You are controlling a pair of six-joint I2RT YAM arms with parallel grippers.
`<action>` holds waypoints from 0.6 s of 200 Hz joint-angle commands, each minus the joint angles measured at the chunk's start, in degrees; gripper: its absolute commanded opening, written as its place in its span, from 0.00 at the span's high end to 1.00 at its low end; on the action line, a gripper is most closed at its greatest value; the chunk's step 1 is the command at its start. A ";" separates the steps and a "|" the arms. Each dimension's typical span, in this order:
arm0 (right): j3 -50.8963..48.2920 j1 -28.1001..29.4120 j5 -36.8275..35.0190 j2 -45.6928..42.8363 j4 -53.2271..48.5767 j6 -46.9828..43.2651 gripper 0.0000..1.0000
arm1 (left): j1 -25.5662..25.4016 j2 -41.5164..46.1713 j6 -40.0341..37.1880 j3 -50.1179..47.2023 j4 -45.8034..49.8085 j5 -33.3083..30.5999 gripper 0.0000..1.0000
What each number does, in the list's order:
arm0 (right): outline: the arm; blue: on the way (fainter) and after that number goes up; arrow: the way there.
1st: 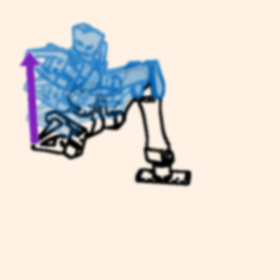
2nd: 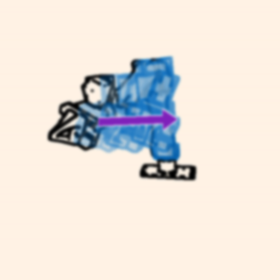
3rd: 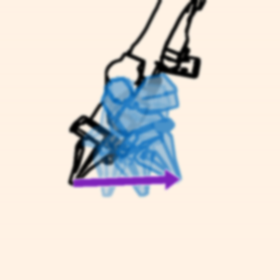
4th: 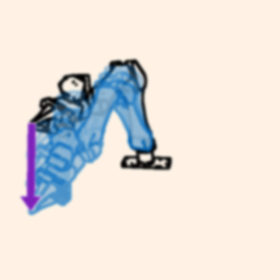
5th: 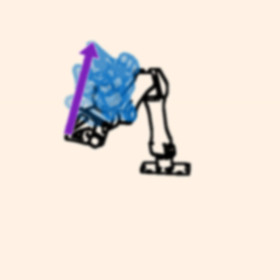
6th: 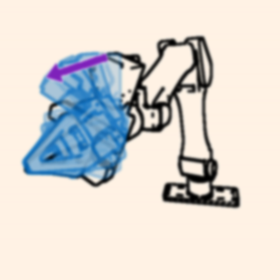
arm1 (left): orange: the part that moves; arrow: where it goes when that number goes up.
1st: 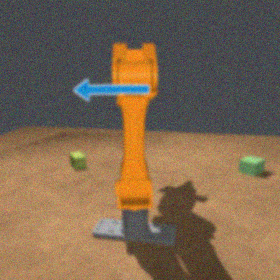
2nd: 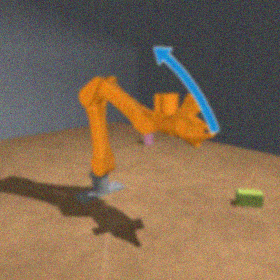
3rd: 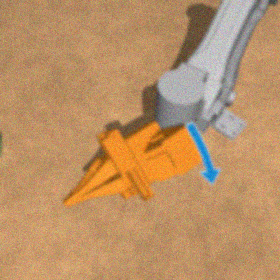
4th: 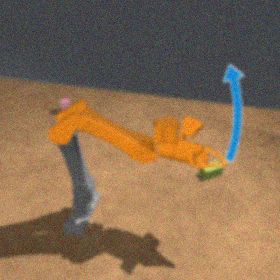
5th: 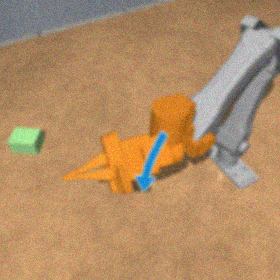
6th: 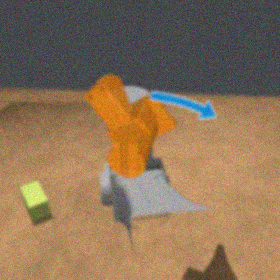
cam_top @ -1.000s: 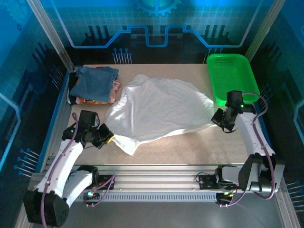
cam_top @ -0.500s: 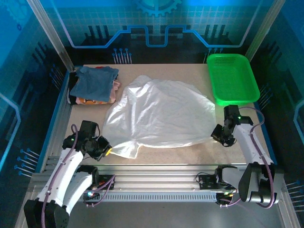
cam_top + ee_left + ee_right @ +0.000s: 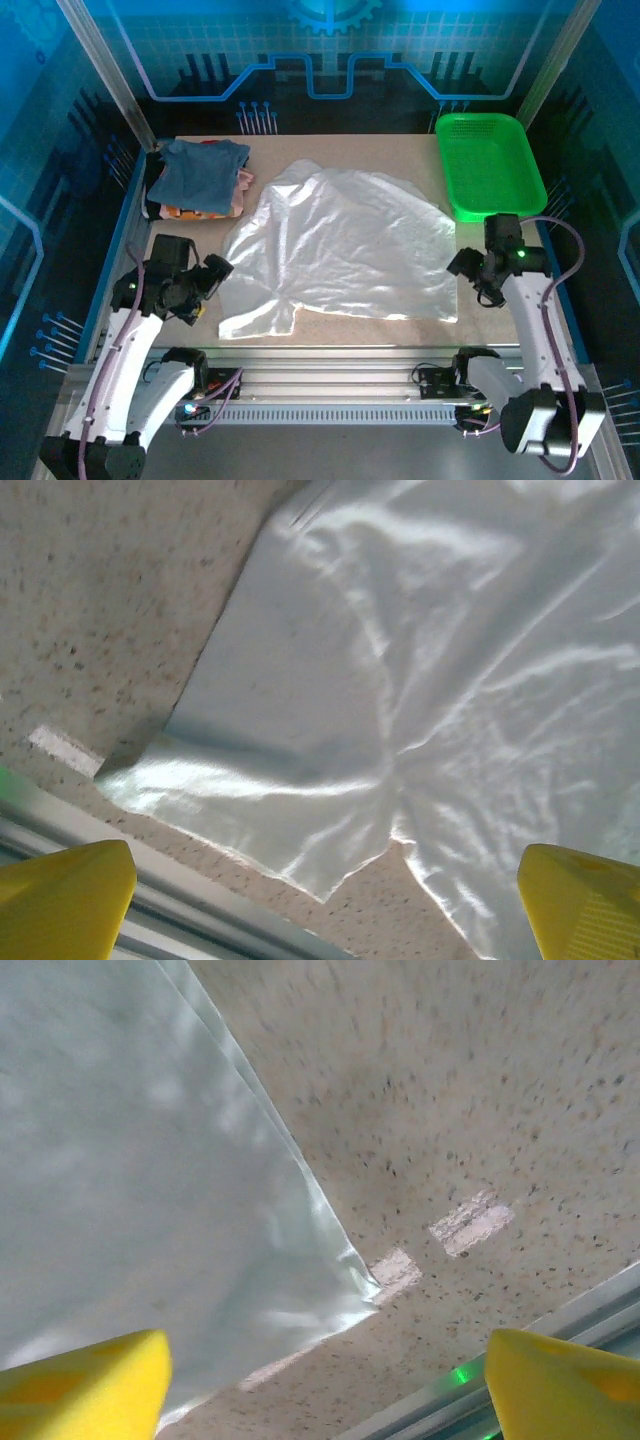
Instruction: Fold and stack the t-shirts
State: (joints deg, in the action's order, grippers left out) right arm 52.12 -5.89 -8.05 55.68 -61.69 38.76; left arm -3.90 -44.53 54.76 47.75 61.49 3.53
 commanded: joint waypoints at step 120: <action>-13.17 -1.83 12.10 1.83 -1.94 3.28 0.23 | 0.65 -7.41 0.25 -15.92 -6.05 8.87 0.06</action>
State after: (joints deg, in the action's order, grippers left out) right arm 41.30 -7.09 2.37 56.95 -64.20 40.03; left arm -3.79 -51.81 54.08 34.44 57.69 9.47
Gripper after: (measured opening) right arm 0.783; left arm 0.951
